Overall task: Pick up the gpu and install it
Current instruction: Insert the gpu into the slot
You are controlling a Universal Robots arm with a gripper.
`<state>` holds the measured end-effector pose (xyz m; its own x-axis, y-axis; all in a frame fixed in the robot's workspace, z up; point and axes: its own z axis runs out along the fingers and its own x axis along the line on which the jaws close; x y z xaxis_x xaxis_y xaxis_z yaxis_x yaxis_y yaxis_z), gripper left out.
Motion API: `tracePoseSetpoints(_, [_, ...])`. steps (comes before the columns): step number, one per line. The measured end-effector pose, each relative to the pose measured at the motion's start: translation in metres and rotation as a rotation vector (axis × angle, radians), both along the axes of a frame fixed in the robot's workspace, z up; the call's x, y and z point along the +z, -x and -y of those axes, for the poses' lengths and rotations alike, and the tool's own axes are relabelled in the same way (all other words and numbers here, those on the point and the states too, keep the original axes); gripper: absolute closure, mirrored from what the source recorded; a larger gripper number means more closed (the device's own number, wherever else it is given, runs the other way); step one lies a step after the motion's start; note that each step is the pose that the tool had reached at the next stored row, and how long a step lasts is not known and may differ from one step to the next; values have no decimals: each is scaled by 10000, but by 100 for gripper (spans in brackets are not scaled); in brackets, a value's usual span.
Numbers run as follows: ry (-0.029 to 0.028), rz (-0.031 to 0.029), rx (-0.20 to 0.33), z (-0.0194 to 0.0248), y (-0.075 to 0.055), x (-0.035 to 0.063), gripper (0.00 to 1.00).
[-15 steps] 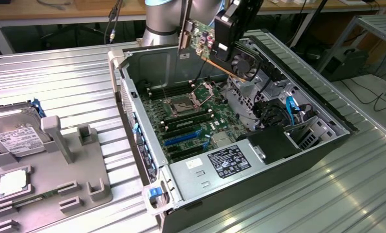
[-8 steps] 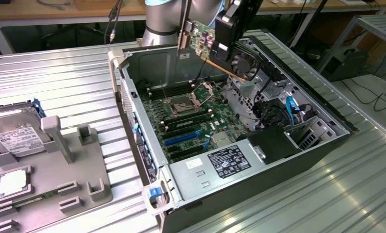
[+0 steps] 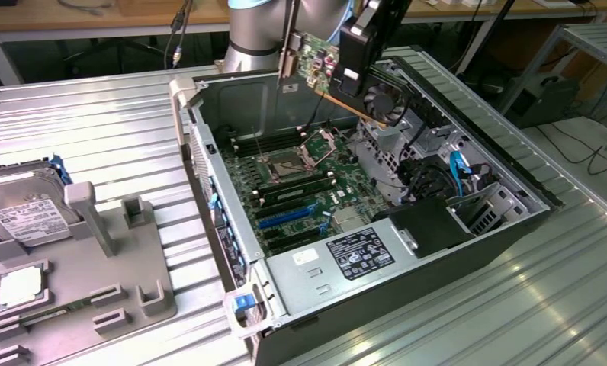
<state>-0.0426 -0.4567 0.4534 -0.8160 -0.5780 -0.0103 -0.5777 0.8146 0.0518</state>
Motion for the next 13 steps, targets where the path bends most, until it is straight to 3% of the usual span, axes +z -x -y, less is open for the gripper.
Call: tracePoseSetpoints(13, [-36,0,345,1,0,0,72])
